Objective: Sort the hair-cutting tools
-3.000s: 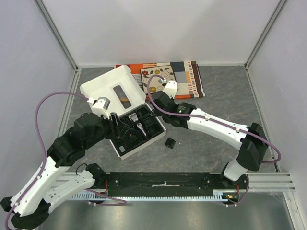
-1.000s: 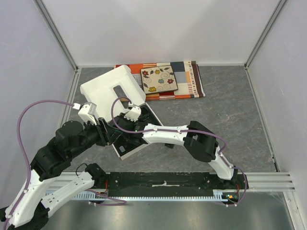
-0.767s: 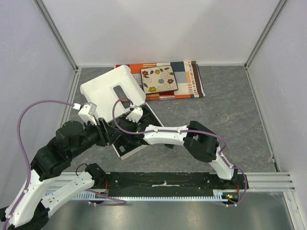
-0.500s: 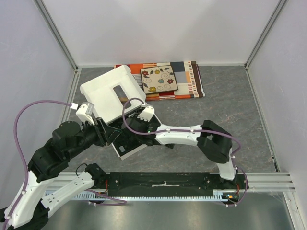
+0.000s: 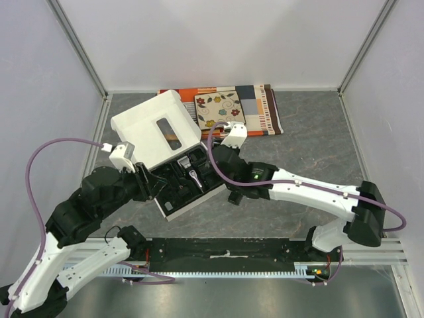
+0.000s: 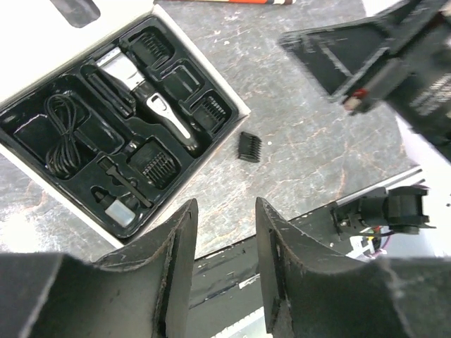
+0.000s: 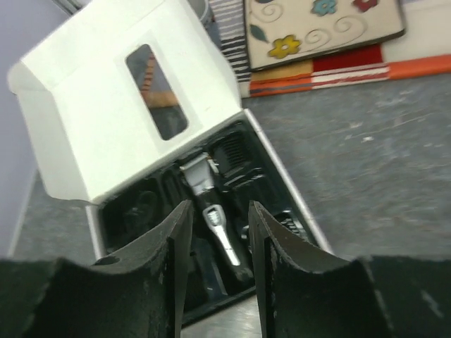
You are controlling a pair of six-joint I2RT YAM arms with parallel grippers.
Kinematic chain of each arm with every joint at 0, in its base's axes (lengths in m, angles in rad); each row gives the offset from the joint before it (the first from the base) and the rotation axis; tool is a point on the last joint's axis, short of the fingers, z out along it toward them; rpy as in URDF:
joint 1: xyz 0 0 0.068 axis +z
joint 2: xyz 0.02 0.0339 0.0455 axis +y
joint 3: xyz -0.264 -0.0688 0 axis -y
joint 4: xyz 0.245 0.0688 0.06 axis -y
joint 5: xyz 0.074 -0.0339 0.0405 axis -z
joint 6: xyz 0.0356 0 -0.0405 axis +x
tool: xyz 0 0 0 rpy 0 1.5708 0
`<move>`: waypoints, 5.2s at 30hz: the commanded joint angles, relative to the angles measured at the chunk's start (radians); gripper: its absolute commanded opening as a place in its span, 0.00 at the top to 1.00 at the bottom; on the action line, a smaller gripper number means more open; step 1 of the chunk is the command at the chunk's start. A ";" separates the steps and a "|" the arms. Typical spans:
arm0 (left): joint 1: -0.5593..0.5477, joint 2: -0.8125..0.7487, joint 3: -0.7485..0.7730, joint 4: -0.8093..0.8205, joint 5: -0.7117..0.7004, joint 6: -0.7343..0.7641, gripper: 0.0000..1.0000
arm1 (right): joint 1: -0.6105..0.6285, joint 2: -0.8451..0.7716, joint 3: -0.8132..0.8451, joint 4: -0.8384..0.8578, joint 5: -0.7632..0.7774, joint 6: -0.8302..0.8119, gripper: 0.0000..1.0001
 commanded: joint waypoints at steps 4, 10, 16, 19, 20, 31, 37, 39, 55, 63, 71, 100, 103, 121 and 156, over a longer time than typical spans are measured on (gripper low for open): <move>-0.001 0.091 -0.065 0.035 -0.110 -0.056 0.66 | -0.022 -0.100 -0.040 -0.279 -0.007 -0.301 0.51; -0.001 0.186 -0.159 0.071 -0.254 -0.107 0.86 | -0.029 -0.174 -0.159 -0.321 -0.068 -0.303 0.50; 0.032 0.294 -0.211 0.123 -0.295 -0.139 0.98 | -0.029 -0.225 -0.227 -0.319 -0.118 -0.292 0.49; 0.087 0.340 -0.242 0.159 -0.286 -0.130 0.98 | -0.029 -0.240 -0.241 -0.308 -0.141 -0.298 0.49; 0.140 0.350 -0.260 0.188 -0.268 -0.125 0.98 | -0.028 -0.245 -0.245 -0.307 -0.147 -0.301 0.49; 0.354 0.485 -0.343 0.393 -0.090 -0.082 0.98 | -0.028 -0.285 -0.291 -0.272 -0.188 -0.344 0.49; 0.361 0.548 -0.342 0.406 -0.096 -0.094 0.98 | -0.028 -0.280 -0.285 -0.261 -0.187 -0.375 0.48; 0.363 0.547 -0.345 0.403 -0.102 -0.096 0.98 | -0.028 -0.275 -0.284 -0.258 -0.187 -0.379 0.48; 0.411 0.456 -0.288 0.205 -0.157 -0.104 0.98 | -0.028 -0.249 -0.277 -0.232 -0.242 -0.370 0.48; 0.421 0.481 -0.349 0.238 -0.144 -0.122 0.98 | -0.029 -0.258 -0.284 -0.233 -0.248 -0.363 0.48; 0.432 0.548 -0.412 0.306 -0.137 -0.162 0.98 | -0.028 -0.249 -0.291 -0.232 -0.246 -0.367 0.48; 0.435 0.380 -0.237 0.222 -0.029 -0.137 0.98 | -0.031 -0.142 -0.334 -0.272 -0.311 -0.289 0.22; 0.435 0.360 -0.243 0.223 0.043 -0.125 0.98 | -0.049 -0.119 -0.354 -0.240 -0.352 -0.347 0.22; 0.434 0.272 -0.254 0.162 0.245 -0.007 0.96 | -0.160 0.103 -0.278 -0.198 -0.651 -0.741 0.13; 0.434 0.277 -0.273 0.160 0.297 0.070 0.96 | -0.212 0.160 -0.279 -0.268 -0.802 -0.817 0.32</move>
